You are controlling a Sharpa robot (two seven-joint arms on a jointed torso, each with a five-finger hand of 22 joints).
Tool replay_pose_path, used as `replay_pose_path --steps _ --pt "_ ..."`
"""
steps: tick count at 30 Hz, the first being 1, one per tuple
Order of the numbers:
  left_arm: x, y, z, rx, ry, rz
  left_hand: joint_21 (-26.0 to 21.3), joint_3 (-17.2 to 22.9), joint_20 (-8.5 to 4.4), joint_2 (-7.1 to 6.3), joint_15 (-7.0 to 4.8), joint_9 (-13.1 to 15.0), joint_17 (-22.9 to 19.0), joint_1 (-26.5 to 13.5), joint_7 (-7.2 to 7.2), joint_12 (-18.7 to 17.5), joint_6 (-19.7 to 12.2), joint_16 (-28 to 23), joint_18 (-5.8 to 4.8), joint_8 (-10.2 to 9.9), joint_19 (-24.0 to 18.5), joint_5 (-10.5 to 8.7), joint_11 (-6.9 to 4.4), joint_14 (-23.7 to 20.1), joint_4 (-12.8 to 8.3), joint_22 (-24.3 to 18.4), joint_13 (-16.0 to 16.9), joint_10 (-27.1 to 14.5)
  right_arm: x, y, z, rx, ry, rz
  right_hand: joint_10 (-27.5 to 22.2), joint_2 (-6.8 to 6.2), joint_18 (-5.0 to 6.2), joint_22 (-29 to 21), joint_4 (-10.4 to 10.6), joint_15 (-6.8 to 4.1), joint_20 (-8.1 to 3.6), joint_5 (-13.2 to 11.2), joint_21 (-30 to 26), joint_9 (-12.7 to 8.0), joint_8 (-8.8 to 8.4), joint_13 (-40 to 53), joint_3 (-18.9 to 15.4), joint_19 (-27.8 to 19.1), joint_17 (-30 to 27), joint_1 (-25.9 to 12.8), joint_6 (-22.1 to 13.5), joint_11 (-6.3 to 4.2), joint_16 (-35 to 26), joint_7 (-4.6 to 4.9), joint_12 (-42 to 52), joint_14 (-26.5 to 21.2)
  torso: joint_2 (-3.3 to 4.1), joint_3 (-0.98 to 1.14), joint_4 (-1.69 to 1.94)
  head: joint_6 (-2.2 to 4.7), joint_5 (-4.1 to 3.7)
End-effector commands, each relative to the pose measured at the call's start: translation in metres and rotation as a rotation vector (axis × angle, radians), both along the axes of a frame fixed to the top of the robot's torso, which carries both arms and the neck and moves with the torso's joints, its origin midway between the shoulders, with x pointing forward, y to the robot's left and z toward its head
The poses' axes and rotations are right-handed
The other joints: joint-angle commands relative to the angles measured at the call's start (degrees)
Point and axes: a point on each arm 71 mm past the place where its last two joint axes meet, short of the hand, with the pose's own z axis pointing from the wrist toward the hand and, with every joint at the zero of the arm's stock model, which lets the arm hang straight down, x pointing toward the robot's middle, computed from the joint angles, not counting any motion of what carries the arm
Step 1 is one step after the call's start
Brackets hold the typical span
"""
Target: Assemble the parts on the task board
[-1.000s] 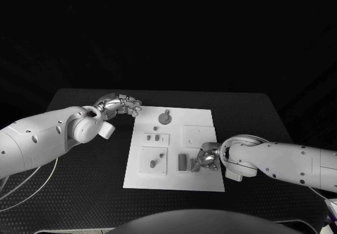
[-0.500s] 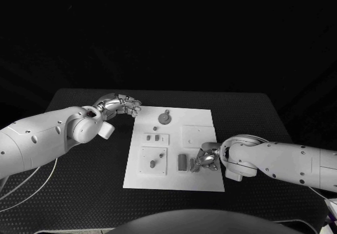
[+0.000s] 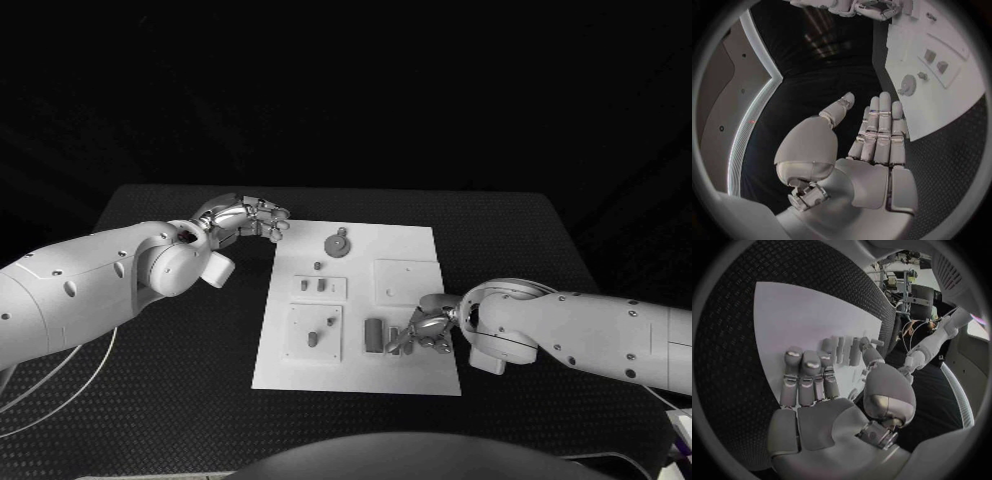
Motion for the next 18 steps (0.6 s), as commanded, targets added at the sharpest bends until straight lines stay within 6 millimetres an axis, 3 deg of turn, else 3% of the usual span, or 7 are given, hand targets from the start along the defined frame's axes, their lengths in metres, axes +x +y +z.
replay_pose_path --steps 1,5,11,18 --pt "0.001 -0.002 0.002 -0.008 -0.015 -0.004 -0.4 0.2 0.08 -0.21 -0.04 -0.1 0.1 0.0 0.0 -0.3 -0.5 -0.3 0.6 0.2 0.1 0.0 0.07 0.3 -0.2 0.1 0.1 0.3 0.001 -0.006 0.003 -0.014 0.008 0.018 -0.7 -1.04 0.58 -0.2 0.6 -0.04 -0.24 -0.1 -0.5 -0.7 -0.27 0.1 1.2 -0.3 0.1 -0.2 -4.8 0.16 -0.3 4.38 0.0 -0.6 -0.08 0.04 -0.02 0.37 -0.05" --pt "0.002 -0.001 0.002 -0.007 -0.02 0.006 -0.4 0.2 0.07 -0.22 -0.04 -0.1 0.1 0.0 0.0 -0.3 -0.5 -0.4 0.6 0.2 0.2 0.0 0.06 0.3 -0.2 0.1 0.1 0.3 0.009 -0.011 0.017 -0.011 -0.03 0.01 -0.9 -1.47 0.58 -0.2 0.8 0.04 -0.29 0.0 -0.6 -0.7 -0.29 0.1 1.9 -0.3 0.2 -0.1 -5.0 0.22 -0.3 4.49 0.1 -0.7 -0.1 0.03 -0.04 0.88 -0.16" --pt "0.006 0.002 0.003 -0.013 -0.038 0.035 -0.4 0.3 0.04 -0.18 -0.08 0.0 0.2 0.1 -0.07 -0.2 -0.4 -0.4 0.63 0.3 0.2 0.01 -0.02 0.5 -0.3 0.2 0.1 0.5 0.032 -0.021 0.042 0.043 -0.136 -0.036 -1.0 -0.52 0.58 -0.1 0.1 0.04 -0.3 -0.1 -0.5 -0.5 -0.11 0.1 2.3 -0.3 0.3 0.5 -5.0 0.22 -0.3 4.49 0.4 -0.8 -0.24 0.02 -0.02 2.24 -0.41" --pt "0.012 0.007 0.005 -0.028 -0.07 0.088 -0.5 0.3 -0.05 0.02 -0.24 0.0 0.7 0.2 -0.32 0.1 0.3 -0.4 0.65 0.7 0.5 -0.02 -0.26 0.9 -0.3 0.3 0.3 1.0 0.069 -0.033 0.066 0.251 -0.285 -0.134 -1.2 1.47 0.58 0.0 -0.9 0.22 -0.25 0.0 -0.5 -0.4 -0.17 0.0 1.4 -0.6 0.2 2.0 -5.5 0.39 -0.4 4.73 0.6 -0.9 -0.54 0.04 0.1 4.69 -0.94"
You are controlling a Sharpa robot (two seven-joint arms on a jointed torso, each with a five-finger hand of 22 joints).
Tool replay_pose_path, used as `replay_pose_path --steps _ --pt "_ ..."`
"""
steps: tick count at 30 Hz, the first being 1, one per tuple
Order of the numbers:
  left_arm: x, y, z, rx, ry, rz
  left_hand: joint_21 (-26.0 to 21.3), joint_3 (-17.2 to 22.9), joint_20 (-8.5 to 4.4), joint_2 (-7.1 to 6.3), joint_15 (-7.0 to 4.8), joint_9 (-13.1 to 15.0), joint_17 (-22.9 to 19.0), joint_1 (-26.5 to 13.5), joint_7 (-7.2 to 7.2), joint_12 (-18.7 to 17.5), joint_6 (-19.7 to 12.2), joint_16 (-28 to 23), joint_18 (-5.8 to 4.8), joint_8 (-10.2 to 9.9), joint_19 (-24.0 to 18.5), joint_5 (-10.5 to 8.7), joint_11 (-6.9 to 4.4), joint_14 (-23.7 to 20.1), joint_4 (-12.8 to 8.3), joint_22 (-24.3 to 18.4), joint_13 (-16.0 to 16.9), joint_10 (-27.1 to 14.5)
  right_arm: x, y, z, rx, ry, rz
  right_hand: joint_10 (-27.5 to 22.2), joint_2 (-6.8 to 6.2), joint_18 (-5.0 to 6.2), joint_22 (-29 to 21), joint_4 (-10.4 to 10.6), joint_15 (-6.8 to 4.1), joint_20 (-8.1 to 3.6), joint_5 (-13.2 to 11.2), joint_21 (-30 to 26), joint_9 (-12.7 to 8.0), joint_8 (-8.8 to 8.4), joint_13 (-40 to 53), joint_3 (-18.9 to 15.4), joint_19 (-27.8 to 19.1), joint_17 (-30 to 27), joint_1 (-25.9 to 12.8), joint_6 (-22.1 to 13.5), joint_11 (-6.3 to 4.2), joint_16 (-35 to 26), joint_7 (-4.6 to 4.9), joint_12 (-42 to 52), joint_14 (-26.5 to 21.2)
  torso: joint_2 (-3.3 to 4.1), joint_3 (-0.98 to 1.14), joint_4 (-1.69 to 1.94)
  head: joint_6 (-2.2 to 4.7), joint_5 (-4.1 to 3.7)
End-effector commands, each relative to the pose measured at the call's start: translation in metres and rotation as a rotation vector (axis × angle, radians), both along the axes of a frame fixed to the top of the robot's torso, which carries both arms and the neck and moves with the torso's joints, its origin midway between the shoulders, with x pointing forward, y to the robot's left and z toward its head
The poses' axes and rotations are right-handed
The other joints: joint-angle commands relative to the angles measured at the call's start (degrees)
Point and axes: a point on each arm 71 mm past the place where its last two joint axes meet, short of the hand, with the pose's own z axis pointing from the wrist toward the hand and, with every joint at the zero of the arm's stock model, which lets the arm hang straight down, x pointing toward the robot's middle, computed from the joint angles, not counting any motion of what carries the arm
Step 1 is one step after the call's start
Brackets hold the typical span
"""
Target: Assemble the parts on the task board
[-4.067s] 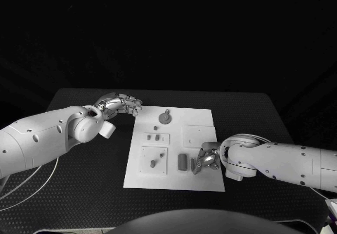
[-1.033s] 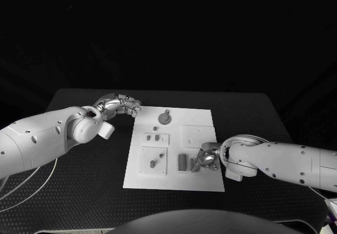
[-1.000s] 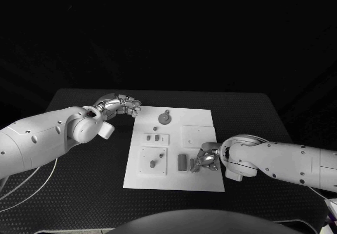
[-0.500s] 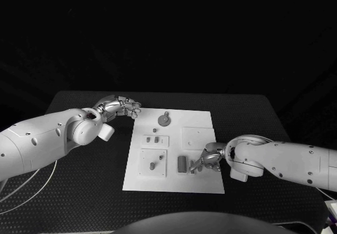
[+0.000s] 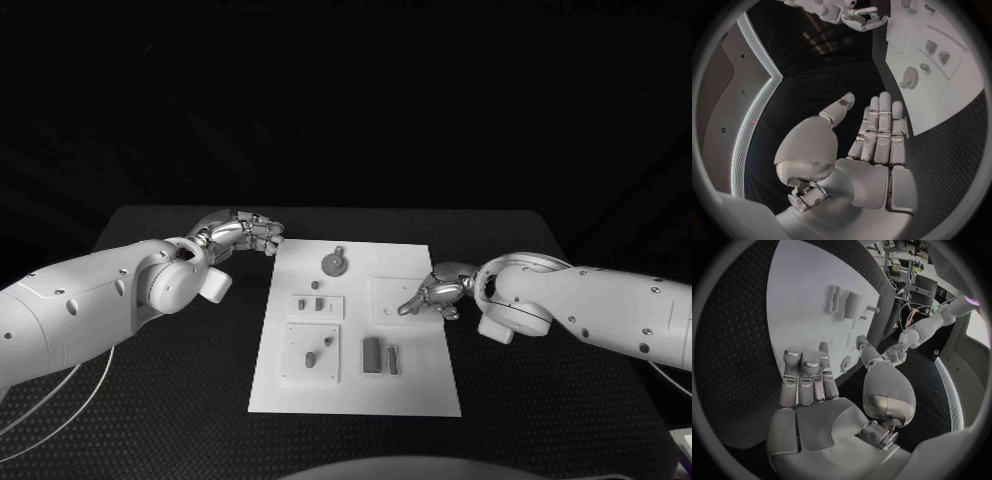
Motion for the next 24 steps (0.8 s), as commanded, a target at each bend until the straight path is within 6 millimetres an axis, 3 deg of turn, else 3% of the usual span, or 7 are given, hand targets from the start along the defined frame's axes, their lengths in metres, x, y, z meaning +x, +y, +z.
replay_pose_path --steps 1,7,12,15,19,22,24 --pt "0.005 0.003 0.005 -0.03 -0.045 0.049 -0.3 0.2 -0.07 0.04 -0.01 0.0 0.2 0.2 -0.36 0.1 0.4 -0.2 0.65 0.5 0.5 -0.02 -0.1 0.5 -0.1 0.1 0.1 0.5 0.017 0.002 0.013 0.222 -0.124 -0.028 -0.6 1.09 1.19 0.0 -0.1 0.16 -0.24 0.0 -0.1 0.1 0.29 -0.1 -0.6 -0.5 0.0 0.7 -1.2 0.12 -0.4 1.25 0.3 -0.5 -0.34 0.02 0.11 1.75 -0.39" --pt "0.015 0.006 0.006 -0.058 -0.058 0.109 -0.5 0.3 -0.09 0.21 0.06 0.1 0.4 0.4 -0.68 0.3 1.1 -0.6 0.6 0.9 0.6 0.0 -0.28 0.3 -0.2 0.2 0.2 0.9 0.058 -0.008 0.025 0.422 -0.218 -0.131 -3.9 4.76 1.05 -0.7 -0.1 0.79 0.66 0.2 -3.0 0.4 0.48 -1.6 -2.7 -4.6 -1.5 6.3 -1.4 0.74 -3.6 1.65 -2.0 -4.0 -1.32 0.06 0.16 4.6 -0.85" --pt "0.024 0.006 0.011 -0.064 -0.079 0.142 -1.4 0.6 0.42 0.42 0.68 0.0 0.3 0.6 -0.94 -0.2 1.6 -2.0 0.49 1.1 -0.1 0.01 -0.01 -0.8 -0.3 0.1 0.0 0.4 0.087 -0.011 0.031 0.511 -0.27 -0.188 -9.3 6.21 -0.87 -3.9 0.0 3.16 4.51 0.0 -11.3 0.2 0.13 -9.4 -3.8 -12.9 -6.8 11.4 -2.6 2.23 -12.4 2.97 -10.5 -12.9 -2.14 0.12 0.31 6.26 -0.82" --pt "0.031 0.009 0.015 -0.071 -0.092 0.163 -2.5 0.7 1.34 0.45 1.73 -0.2 0.0 0.5 -0.95 -1.4 1.4 -4.0 0.45 0.9 -1.4 -0.01 0.72 -3.0 -0.4 0.0 -0.5 -1.3 0.101 -0.008 0.032 0.574 -0.282 -0.237 -11.4 6.68 -2.43 -8.7 0.2 7.45 7.35 -0.1 -20.0 0.0 -0.39 -19.9 -1.1 -18.5 -13.5 13.8 -4.7 4.12 -22.5 3.33 -20.5 -17.4 -2.73 0.26 0.39 7.12 -0.71" --pt "0.037 0.008 0.018 -0.091 -0.106 0.175 -4.5 0.2 3.25 -0.23 3.73 -0.7 -1.2 0.2 -1.38 -3.5 0.3 -7.7 0.8 0.3 -3.7 -0.01 1.62 -8.1 -0.7 -0.5 -1.8 -4.6 0.108 -0.005 0.031 0.664 -0.282 -0.281 -15.4 6.53 -4.28 -13.8 0.1 11.16 9.73 0.2 -29.1 -0.2 -1.18 -30.9 1.6 -25.6 -20.7 15.5 -7.3 6.67 -34.2 3.16 -32.1 -24.3 -3.25 0.34 0.47 7.92 -0.56" --pt "0.04 0.007 0.019 -0.105 -0.115 0.183 -6.5 -1.1 4.55 -0.97 4.93 -1.2 -2.2 -0.6 -1.74 -3.9 -1.0 -10.1 1.07 -0.5 -5.7 0.04 1.89 -11.4 -0.8 -1.1 -2.8 -6.9 0.11 -0.001 0.029 0.697 -0.291 -0.3 -15.3 6.75 -5.16 -17.4 0.0 12.99 11.21 0.2 -34.4 -0.5 -1.55 -37.7 2.7 -28.7 -24.9 15.4 -8.8 7.33 -40.1 2.6 -38.3 -27.1 -3.48 0.48 0.48 8.48 -0.46" --pt "0.042 0.004 0.019 -0.116 -0.117 0.184 -8.4 -2.6 5.26 -1.52 5.5 -1.6 -3.0 -1.2 -2.42 -3.9 -2.8 -11.9 0.72 -1.4 -7.9 0.02 1.58 -13.9 -1.0 -1.7 -3.5 -8.9 0.109 0.001 0.026 0.712 -0.291 -0.306 -15.4 6.54 -5.29 -19.9 -0.1 13.1 12.0 0.0 -37.6 -0.6 -1.64 -42.1 3.0 -29.6 -27.6 15.3 -9.7 7.23 -43.6 2.01 -42.3 -28.8 -3.64 0.6 0.37 8.66 -0.35"
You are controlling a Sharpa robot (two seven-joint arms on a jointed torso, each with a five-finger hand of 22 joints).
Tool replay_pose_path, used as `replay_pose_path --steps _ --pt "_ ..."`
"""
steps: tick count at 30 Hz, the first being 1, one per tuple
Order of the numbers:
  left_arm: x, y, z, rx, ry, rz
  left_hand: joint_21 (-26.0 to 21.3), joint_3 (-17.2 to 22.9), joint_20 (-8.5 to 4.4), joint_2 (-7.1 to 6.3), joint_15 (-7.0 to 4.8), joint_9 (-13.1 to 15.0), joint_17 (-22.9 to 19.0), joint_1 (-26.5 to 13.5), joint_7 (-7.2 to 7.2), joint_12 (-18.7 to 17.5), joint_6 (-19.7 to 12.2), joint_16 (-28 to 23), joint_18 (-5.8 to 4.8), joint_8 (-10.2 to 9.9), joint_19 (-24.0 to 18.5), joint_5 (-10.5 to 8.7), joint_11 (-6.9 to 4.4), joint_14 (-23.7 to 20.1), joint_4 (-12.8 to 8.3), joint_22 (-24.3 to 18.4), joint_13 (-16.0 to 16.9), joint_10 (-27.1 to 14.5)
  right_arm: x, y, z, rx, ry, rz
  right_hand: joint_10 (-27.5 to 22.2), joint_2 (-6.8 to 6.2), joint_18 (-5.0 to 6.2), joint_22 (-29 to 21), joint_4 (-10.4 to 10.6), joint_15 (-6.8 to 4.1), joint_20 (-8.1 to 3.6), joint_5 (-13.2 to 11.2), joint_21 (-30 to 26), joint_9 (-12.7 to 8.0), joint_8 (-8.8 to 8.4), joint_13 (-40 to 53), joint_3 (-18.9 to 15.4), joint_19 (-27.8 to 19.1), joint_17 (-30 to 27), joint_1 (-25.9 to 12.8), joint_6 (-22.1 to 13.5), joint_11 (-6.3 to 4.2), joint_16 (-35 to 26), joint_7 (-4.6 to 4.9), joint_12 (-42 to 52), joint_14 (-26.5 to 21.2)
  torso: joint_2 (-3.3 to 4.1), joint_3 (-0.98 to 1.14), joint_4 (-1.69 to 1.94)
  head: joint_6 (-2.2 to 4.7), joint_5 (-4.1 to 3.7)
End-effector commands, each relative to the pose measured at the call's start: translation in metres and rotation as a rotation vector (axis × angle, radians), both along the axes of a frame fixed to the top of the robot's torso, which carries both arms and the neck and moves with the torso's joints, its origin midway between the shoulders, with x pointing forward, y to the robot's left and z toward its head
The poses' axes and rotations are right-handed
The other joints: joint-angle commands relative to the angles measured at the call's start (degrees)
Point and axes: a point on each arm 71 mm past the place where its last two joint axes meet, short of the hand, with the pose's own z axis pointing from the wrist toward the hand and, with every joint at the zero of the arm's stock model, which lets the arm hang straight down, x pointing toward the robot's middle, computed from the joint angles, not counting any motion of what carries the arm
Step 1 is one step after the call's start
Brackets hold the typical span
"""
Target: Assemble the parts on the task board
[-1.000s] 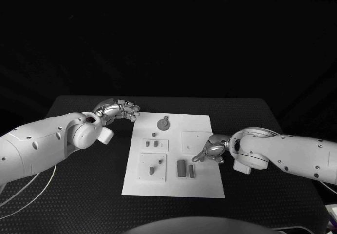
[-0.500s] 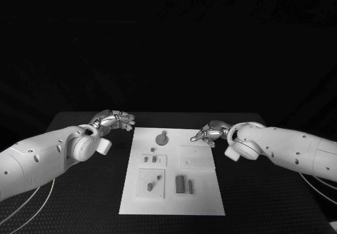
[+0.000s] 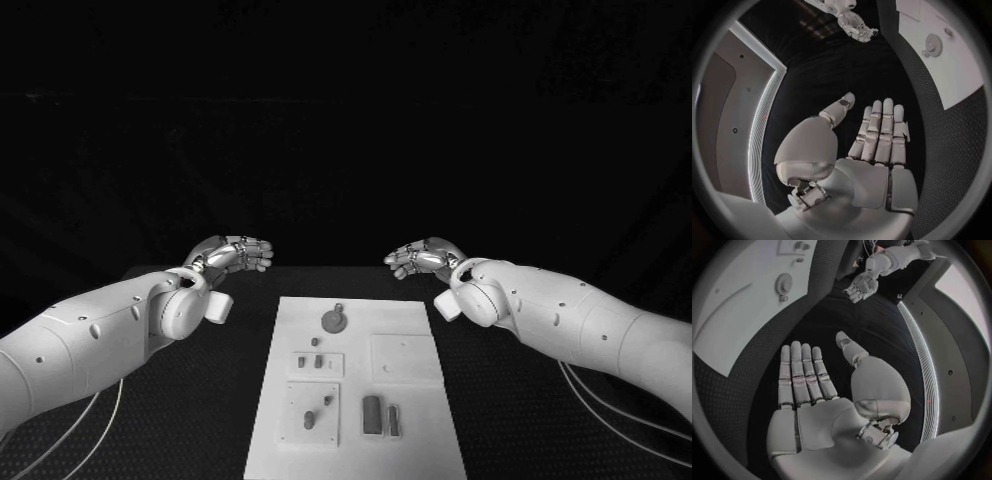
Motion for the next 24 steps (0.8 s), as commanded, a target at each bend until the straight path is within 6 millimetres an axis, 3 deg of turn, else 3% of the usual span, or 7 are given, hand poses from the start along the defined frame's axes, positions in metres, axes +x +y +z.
replay_pose_path --steps 1,11,12,18,19,21,24 --pt "0.003 -0.004 0.003 -0.068 -0.029 0.013 -2.1 -1.7 0.74 -0.99 0.61 -0.4 -0.9 -0.7 -0.79 -0.3 -1.9 -1.9 0.48 -1.1 -2.4 0.0 -0.3 -2.9 -0.1 -0.7 -0.7 -2.6 -0.001 0.005 -0.002 0.1 -0.024 0.004 0.0 -0.42 -1.14 -2.6 0.1 -0.03 0.82 0.0 -3.3 -0.1 -0.23 -4.6 0.2 -0.9 -2.9 -0.3 -1.0 0.07 -3.5 -0.54 -4.0 -1.6 -0.59 0.28 -0.1 0.62 0.23" --pt "0.001 -0.009 -0.004 -0.08 -0.02 -0.004 -4.6 -4.3 0.92 -1.28 0.53 -0.4 -1.8 -2.1 -1.57 -0.1 -2.9 -3.3 -0.66 -1.4 -4.4 -0.02 -0.93 -5.1 0.2 -1.2 -0.6 -5.8 -0.004 0.004 -0.015 0.108 -0.007 -0.011 5.1 0.17 -0.1 -7.4 0.0 0.32 2.28 0.0 -9.1 -0.5 0.64 -15.9 -3.0 0.6 -9.1 -0.1 -2.1 0.47 -7.5 -0.15 -10.8 0.8 -0.73 0.85 0.01 1.0 0.82" --pt "0.001 -0.007 -0.004 -0.045 -0.008 0.006 -21.5 -29.4 -2.42 3.93 -8.27 -25.0 -30.3 -57.7 -9.12 -3.9 -43.0 -17.7 -1.2 -19.5 -37.5 -3.05 -8.29 -48.4 16.3 -22.8 -4.5 -60.7 -0.003 0.003 -0.013 0.075 0.001 -0.021 -47.5 4.22 -9.71 -52.1 16.7 -6.94 -9.15 -2.9 -26.0 -31.6 -12.76 -34.1 -27.1 -33.3 -40.9 -56.0 -46.5 -7.19 -24.4 -7.82 -19.2 -45.1 -0.66 0.54 -0.08 0.96 0.73" --pt "-0.006 -0.012 -0.007 -0.055 -0.015 0.025 -21.5 -29.4 -2.42 3.93 -8.27 -25.0 -30.3 -57.7 -9.12 -3.9 -43.0 -17.7 -1.2 -19.5 -37.5 -3.05 -8.29 -48.4 16.3 -32.9 -4.5 -60.7 -0.007 0.008 -0.01 0.104 -0.022 -0.037 -47.5 4.22 -9.71 -52.1 16.7 -6.94 -9.15 -2.9 -26.0 -31.6 -12.76 -34.1 -27.1 -33.3 -40.9 -56.0 -46.5 -7.19 -24.4 -7.82 -19.2 -45.1 -1.71 1.29 -1.21 1.31 2.14" --pt "-0.008 -0.013 -0.007 -0.057 -0.017 0.031 -21.5 -29.4 -2.42 3.93 -8.27 -25.0 -30.3 -57.7 -9.12 -3.9 -43.0 -17.7 -1.2 -19.5 -37.5 -3.05 -8.29 -48.4 16.3 -73.3 -4.5 -60.7 -0.009 0.01 -0.009 0.113 -0.029 -0.042 -47.5 4.22 -9.71 -52.1 16.7 -6.94 -9.15 -2.9 -26.0 -31.6 -12.76 -34.1 -27.1 -33.3 -40.9 -56.0 -46.5 -7.19 -24.4 -7.82 -19.2 -45.1 -2.04 1.52 -1.56 1.42 2.58" --pt "-0.014 -0.018 -0.009 -0.066 -0.024 0.05 -21.5 -29.4 -2.42 3.93 -8.27 -25.0 -30.3 -57.7 -9.12 -3.9 -43.0 -17.7 -1.2 -19.5 -37.5 -3.05 -8.29 -48.4 16.3 -73.3 -4.5 -60.7 -0.014 0.015 -0.006 0.138 -0.049 -0.058 -47.5 4.22 -9.71 -52.1 16.7 -6.94 -9.15 -2.9 -26.0 -31.6 -12.76 -34.1 -27.1 -33.3 -40.9 -56.0 -46.5 -7.19 -24.4 -7.82 -19.2 -45.1 -2.86 2.11 -2.44 1.69 3.68" --pt "-0.025 -0.024 -0.011 -0.078 -0.034 0.079 -21.5 -29.4 -2.42 3.93 -8.27 -25.0 -30.3 -57.7 -9.12 -3.9 -43.0 -17.7 -1.2 -19.5 -37.5 -3.05 -8.29 -48.4 16.3 -73.3 -4.5 -60.7 -0.022 0.022 -0.002 0.176 -0.076 -0.084 -47.5 4.22 -9.71 -52.1 16.7 -6.94 -9.15 -2.9 -26.0 -31.6 -12.76 -34.1 -27.1 -33.3 -40.9 -56.0 -46.5 -7.19 -24.4 -7.82 -19.2 -45.1 -3.5 2.57 -3.13 1.9 4.54"
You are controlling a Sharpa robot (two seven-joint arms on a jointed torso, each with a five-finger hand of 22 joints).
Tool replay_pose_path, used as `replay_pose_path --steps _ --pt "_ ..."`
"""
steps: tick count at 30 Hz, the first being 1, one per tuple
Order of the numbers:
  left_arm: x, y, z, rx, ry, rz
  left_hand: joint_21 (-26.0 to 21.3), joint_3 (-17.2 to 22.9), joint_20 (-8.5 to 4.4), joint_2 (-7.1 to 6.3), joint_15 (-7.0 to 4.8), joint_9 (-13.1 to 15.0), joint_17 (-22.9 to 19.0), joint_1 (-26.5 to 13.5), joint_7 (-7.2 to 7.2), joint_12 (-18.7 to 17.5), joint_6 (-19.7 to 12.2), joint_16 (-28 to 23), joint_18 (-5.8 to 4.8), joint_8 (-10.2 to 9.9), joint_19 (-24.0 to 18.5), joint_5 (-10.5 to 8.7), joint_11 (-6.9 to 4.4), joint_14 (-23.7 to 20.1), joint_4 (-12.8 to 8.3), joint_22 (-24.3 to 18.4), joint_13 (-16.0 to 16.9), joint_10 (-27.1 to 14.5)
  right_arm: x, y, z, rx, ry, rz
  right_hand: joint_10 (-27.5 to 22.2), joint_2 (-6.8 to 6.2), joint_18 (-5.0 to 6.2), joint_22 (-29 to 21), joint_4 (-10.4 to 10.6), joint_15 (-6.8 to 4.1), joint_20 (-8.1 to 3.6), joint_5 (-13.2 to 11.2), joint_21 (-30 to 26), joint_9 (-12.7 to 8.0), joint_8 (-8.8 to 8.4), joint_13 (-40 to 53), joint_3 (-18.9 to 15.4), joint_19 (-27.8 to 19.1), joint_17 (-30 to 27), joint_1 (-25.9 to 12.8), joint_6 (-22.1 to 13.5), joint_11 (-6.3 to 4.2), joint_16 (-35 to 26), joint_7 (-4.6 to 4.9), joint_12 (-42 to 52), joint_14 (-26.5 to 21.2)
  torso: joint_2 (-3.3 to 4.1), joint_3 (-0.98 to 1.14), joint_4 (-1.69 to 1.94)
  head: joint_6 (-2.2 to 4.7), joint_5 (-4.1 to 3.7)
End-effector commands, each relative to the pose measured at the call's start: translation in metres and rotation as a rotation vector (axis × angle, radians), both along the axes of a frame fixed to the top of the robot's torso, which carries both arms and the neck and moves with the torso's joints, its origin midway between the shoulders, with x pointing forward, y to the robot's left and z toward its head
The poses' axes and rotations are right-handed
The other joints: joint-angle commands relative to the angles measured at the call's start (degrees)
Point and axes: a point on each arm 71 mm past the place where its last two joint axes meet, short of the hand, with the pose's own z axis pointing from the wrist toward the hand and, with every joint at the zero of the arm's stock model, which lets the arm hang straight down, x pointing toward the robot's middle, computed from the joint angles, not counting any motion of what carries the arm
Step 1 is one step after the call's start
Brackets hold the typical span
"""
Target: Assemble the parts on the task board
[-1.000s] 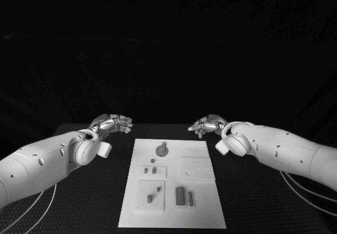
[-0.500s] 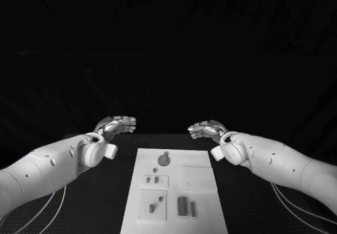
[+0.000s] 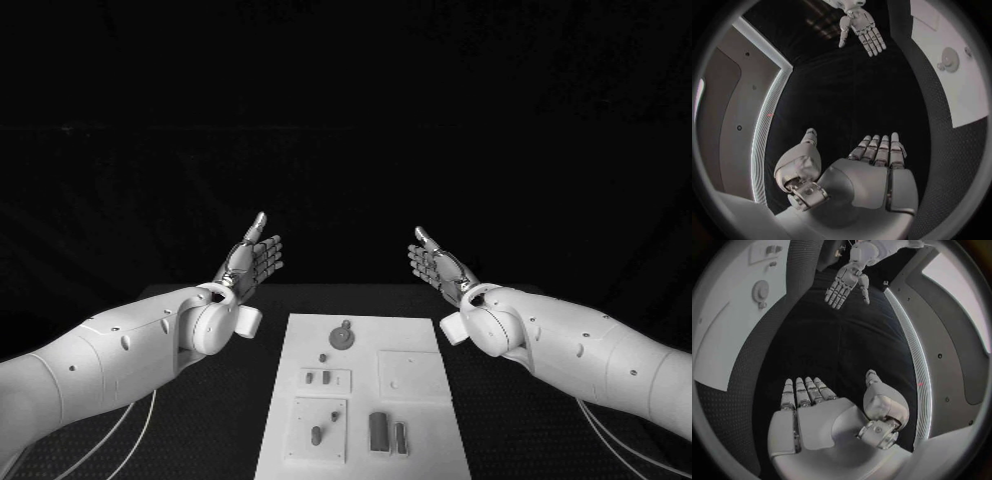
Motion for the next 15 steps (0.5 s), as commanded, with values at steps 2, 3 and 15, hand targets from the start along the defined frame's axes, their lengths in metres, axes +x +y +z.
replay_pose_path --steps 2,3,15 --pt "-0.014 -0.007 0.0 -0.004 -0.05 0.11 -2.5 -3.8 -0.51 0.77 -1.3 -3.7 -4.2 -8.3 -1.12 -0.7 -6.0 -2.2 -0.42 -2.7 -4.9 -0.6 -1.09 -6.4 2.3 -25.8 -0.6 -8.2 -0.012 0.007 0.01 0.084 -0.078 -0.109 -7.8 0.58 -1.67 -6.6 2.4 -1.1 -1.69 -0.7 -2.5 -4.5 -1.96 -2.6 -3.6 -5.0 -4.6 -8.3 -6.5 -1.13 -2.5 -1.15 -1.2 -6.8 -1.46 1.05 -1.59 0.36 1.5" --pt "-0.019 -0.01 0.0 -0.008 -0.054 0.123 -2.5 -3.8 -0.51 0.77 -1.3 -3.7 -4.2 -8.3 -1.12 -0.7 -6.0 -2.2 -0.42 -2.7 -4.9 -0.6 -1.09 -6.4 2.3 -25.8 -0.6 -8.2 -0.016 0.01 0.012 0.099 -0.087 -0.123 -7.8 0.58 -1.67 -6.6 2.4 -1.1 -1.69 -0.7 -2.5 -4.5 -1.96 -2.6 -3.6 -5.0 -4.6 -8.3 -6.5 -1.13 -2.5 -1.15 -1.2 -6.8 -1.5 1.08 -1.64 0.38 1.56" --pt "-0.082 -0.036 0.009 -0.034 -0.091 0.27 -2.5 -3.8 -0.51 0.77 -1.3 -3.7 -4.2 -8.3 -1.12 -0.7 -6.0 -2.2 -0.42 -2.7 -4.9 -0.6 -1.09 -6.4 2.3 -25.8 -0.6 -8.2 -0.074 0.037 0.032 0.221 -0.129 -0.273 -7.8 0.58 -1.67 -6.6 2.4 -1.1 -1.69 -0.7 -2.5 -4.5 -1.96 -2.6 -3.6 -5.0 -4.6 -8.3 -6.5 -1.13 -2.5 -1.15 -1.2 -6.8 -1.51 1.09 -1.64 0.38 1.57"
